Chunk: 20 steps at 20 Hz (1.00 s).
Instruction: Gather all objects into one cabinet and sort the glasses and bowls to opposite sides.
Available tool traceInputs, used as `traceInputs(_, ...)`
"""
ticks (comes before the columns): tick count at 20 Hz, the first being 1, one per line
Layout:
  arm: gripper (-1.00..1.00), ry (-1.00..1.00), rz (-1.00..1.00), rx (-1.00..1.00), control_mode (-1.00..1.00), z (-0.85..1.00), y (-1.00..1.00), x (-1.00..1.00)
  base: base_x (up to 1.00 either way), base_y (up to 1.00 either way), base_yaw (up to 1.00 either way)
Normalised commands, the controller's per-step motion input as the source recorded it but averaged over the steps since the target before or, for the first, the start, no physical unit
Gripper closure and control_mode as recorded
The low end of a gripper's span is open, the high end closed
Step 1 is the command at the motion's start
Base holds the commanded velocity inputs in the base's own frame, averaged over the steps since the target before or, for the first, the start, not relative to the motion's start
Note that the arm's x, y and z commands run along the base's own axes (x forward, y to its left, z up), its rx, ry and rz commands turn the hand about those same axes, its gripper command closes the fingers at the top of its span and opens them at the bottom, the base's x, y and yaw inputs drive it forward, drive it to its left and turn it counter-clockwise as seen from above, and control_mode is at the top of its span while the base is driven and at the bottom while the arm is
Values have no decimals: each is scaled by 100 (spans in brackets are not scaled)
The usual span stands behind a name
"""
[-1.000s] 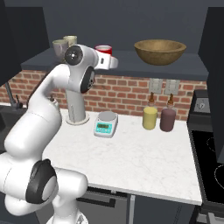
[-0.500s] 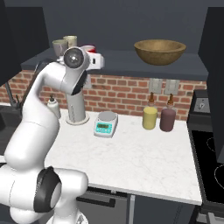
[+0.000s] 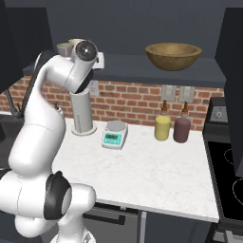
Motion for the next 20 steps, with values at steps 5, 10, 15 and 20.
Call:
traceInputs(5,100,12,19,0,-100,0,40,0,0,0,0)
traceInputs(10,100,5,19,0,-100,-2,26,0,0,0,0)
traceInputs(15,100,0,10,0,-100,-13,8,0,0,0,0)
traceInputs(20,100,-6,3,0,-100,-22,3,0,0,0,0)
